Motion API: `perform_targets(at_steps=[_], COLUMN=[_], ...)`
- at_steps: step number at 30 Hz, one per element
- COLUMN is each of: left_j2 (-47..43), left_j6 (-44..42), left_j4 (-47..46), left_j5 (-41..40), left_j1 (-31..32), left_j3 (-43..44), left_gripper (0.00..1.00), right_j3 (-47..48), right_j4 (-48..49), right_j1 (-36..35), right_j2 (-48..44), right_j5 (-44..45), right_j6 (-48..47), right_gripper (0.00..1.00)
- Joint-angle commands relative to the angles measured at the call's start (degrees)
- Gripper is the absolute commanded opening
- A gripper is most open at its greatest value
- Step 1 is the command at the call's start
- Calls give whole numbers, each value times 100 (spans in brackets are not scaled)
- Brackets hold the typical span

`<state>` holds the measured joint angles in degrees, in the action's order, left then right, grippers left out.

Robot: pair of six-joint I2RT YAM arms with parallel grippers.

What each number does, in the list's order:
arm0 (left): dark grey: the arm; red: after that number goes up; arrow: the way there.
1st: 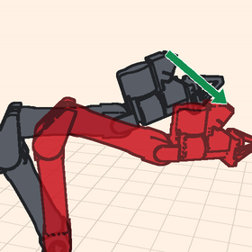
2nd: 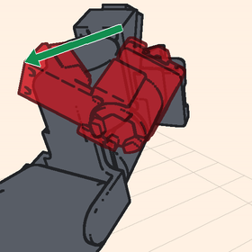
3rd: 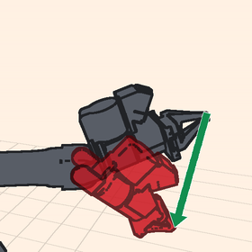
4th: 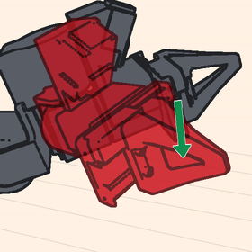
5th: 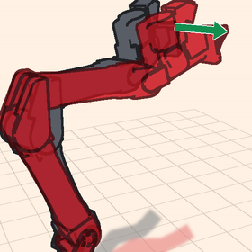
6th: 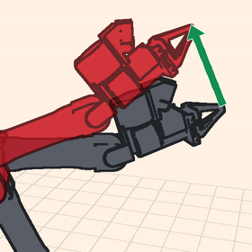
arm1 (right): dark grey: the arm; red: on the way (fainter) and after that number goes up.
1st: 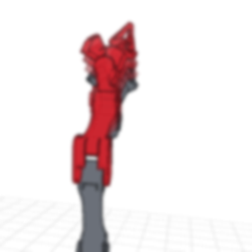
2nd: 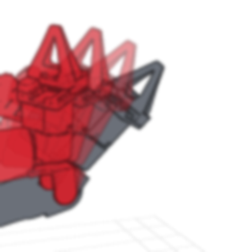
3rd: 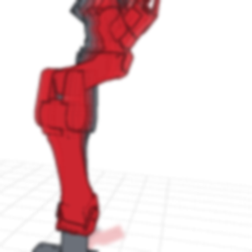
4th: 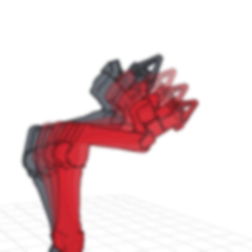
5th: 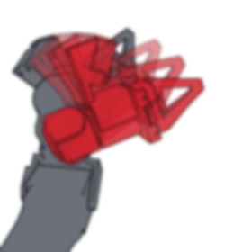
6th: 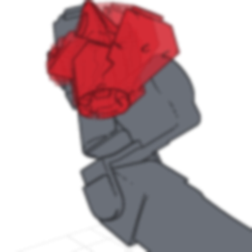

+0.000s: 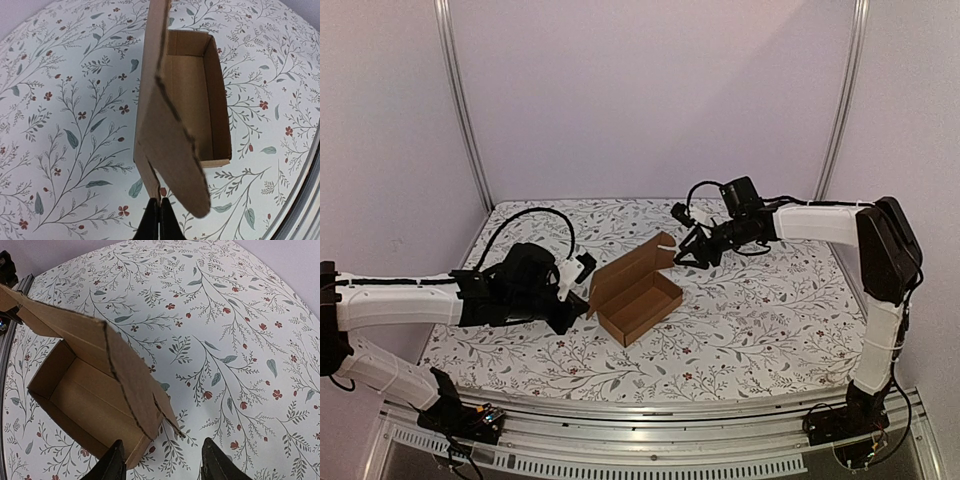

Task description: Fold the paper box

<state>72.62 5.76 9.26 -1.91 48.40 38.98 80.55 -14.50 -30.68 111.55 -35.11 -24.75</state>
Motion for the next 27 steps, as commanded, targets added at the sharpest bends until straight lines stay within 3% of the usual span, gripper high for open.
perform_targets(at_steps=[1,12,18,27], left_j2=[-4,47,62,20], left_j6=[-57,-57,-64,-14], left_j4=[67,49,41,33], left_j5=[57,42,16,-61], left_j1=[117,126,126,126], left_j3=[83,86,91,76], left_gripper=[0,0,0,0], right_j3=[291,575,479,233], right_j4=[55,81,73,71], right_j1=[7,-8,-31,-111], right_j2=[284,609,582,432], right_j5=[-5,-179,-237,-168], right_j6=[136,319,356,330], right_gripper=[50,42,26,11])
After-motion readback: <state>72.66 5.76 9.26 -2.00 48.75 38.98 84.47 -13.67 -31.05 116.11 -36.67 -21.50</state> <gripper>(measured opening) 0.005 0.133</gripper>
